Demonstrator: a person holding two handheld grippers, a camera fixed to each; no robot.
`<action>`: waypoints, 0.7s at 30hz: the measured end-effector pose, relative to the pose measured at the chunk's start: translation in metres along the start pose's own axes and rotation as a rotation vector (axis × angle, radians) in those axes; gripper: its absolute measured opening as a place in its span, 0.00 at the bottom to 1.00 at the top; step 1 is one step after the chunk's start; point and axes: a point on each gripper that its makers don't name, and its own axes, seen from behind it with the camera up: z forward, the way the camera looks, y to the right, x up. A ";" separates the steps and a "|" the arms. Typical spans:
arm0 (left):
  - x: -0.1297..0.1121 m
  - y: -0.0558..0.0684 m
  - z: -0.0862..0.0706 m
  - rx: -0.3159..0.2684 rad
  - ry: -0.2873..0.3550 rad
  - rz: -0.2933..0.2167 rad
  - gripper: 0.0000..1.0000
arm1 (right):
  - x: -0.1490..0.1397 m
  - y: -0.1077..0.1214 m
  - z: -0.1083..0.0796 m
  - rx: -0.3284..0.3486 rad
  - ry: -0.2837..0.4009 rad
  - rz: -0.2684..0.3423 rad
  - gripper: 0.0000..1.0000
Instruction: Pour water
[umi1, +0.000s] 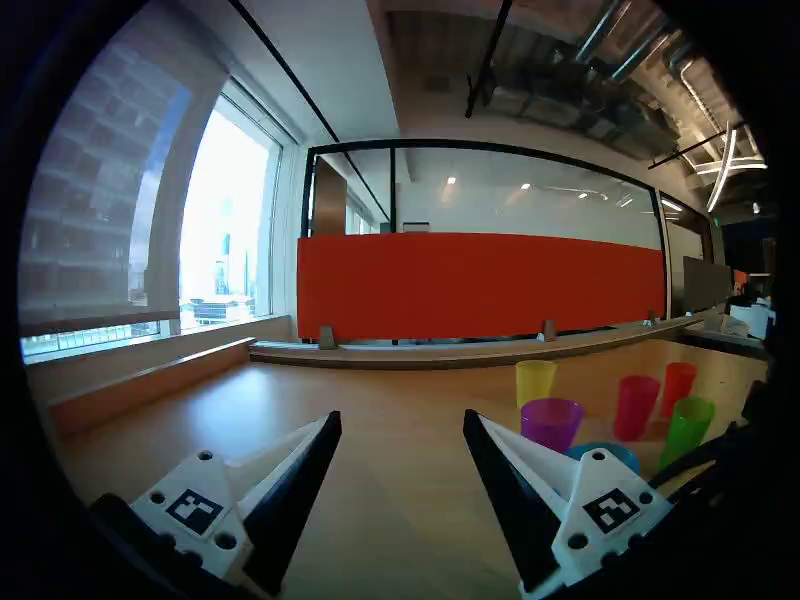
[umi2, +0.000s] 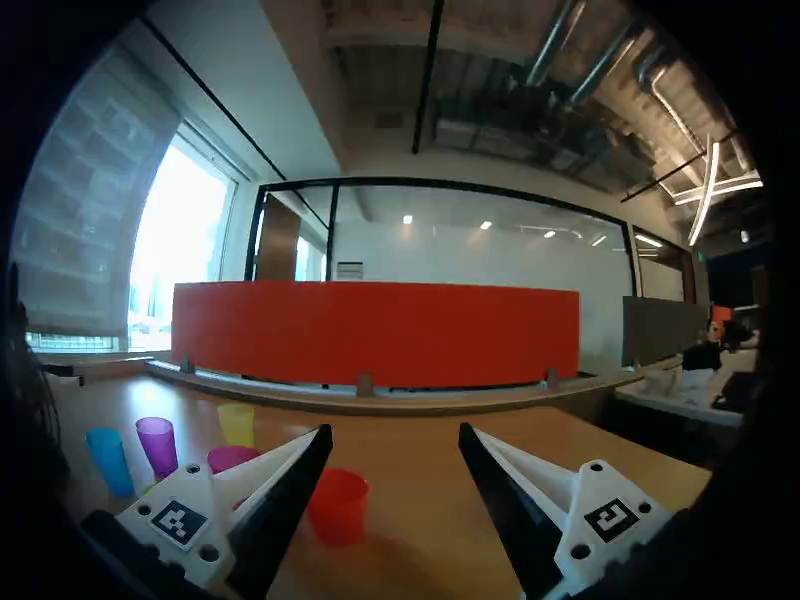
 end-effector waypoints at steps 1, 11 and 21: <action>0.000 0.000 0.000 0.000 0.000 0.000 0.90 | -0.002 0.001 0.000 0.000 -0.002 0.006 0.98; 0.000 0.000 0.000 0.000 0.000 0.000 0.90 | -0.021 0.007 0.003 -0.002 -0.037 0.055 0.98; 0.000 -0.001 0.000 0.000 0.000 0.000 0.90 | -0.032 0.008 0.004 0.006 -0.040 0.065 0.98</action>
